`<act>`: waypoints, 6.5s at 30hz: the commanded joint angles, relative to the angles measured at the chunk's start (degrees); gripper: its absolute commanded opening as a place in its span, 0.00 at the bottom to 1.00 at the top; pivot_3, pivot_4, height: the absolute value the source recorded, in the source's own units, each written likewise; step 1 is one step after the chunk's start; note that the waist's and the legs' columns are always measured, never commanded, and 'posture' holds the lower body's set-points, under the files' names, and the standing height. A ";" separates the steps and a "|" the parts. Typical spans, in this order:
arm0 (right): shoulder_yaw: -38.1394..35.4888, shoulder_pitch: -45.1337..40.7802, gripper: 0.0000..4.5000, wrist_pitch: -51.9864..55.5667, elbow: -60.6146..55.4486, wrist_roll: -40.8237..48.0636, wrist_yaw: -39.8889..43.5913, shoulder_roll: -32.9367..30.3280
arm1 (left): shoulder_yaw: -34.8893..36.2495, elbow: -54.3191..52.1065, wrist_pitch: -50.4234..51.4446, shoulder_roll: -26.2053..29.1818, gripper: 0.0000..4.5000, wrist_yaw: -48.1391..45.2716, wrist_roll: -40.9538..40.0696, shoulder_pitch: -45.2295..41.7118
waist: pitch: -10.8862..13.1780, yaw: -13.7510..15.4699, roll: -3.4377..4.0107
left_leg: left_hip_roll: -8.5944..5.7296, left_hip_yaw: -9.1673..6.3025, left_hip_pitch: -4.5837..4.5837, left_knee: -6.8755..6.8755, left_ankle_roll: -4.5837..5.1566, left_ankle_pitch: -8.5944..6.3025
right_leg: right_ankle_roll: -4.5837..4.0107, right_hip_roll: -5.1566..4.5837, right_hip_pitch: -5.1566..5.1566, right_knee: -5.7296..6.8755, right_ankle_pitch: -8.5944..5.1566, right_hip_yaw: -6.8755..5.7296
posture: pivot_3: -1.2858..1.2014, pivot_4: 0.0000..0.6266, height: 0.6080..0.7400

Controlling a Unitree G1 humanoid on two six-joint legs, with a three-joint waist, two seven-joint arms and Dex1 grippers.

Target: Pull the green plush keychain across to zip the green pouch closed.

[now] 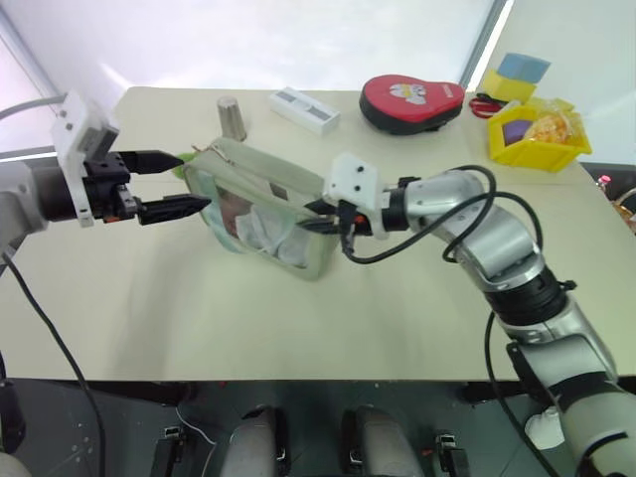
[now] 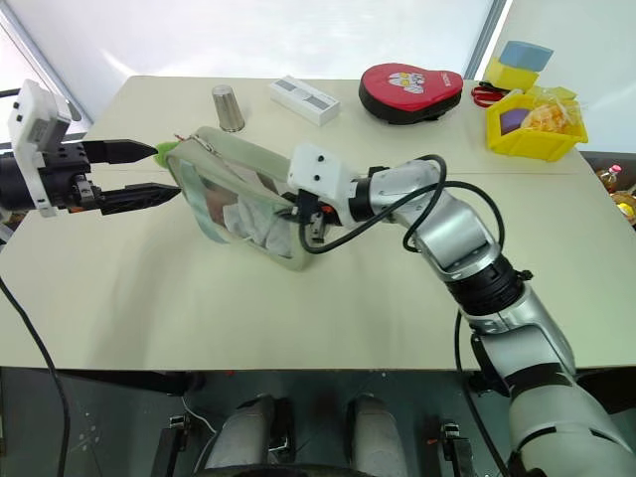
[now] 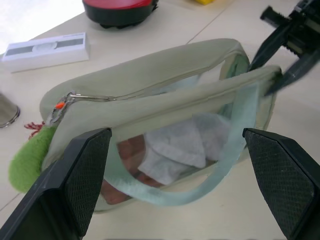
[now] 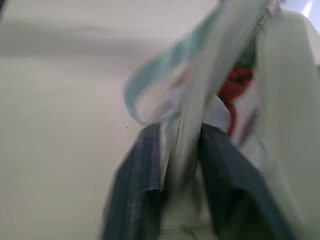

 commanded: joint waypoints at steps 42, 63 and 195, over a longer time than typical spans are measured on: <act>-12.79 0.23 0.01 -12.92 13.06 -1.85 11.93 -4.36 | -1.99 1.89 -7.58 -7.32 1.00 9.48 6.51 7.49 | 0.00 -0.29 0.00 | 0.04 0.01 0.10 -0.01 -0.07 0.04 | 0.00 0.00 0.04 0.03 0.00 0.00 | 0.52 0.24 1.00; -12.29 0.14 0.00 -13.49 14.05 -3.45 11.36 -3.51 | -1.02 5.38 -7.76 -5.43 0.02 4.53 5.37 2.42 | 0.00 -0.35 0.00 | 0.05 0.02 0.10 -0.01 -0.07 0.04 | 0.00 0.01 0.04 0.03 0.00 0.00 | 0.52 0.24 1.00; -9.29 -13.49 0.01 -15.22 22.83 -4.04 4.00 15.16 | -7.84 1.97 -15.22 -10.18 0.00 4.93 15.62 3.00 | 0.00 -0.37 -0.01 | 0.04 -0.01 0.10 0.00 -0.13 0.08 | 0.00 0.03 0.04 0.12 0.00 0.00 | 0.52 0.24 1.00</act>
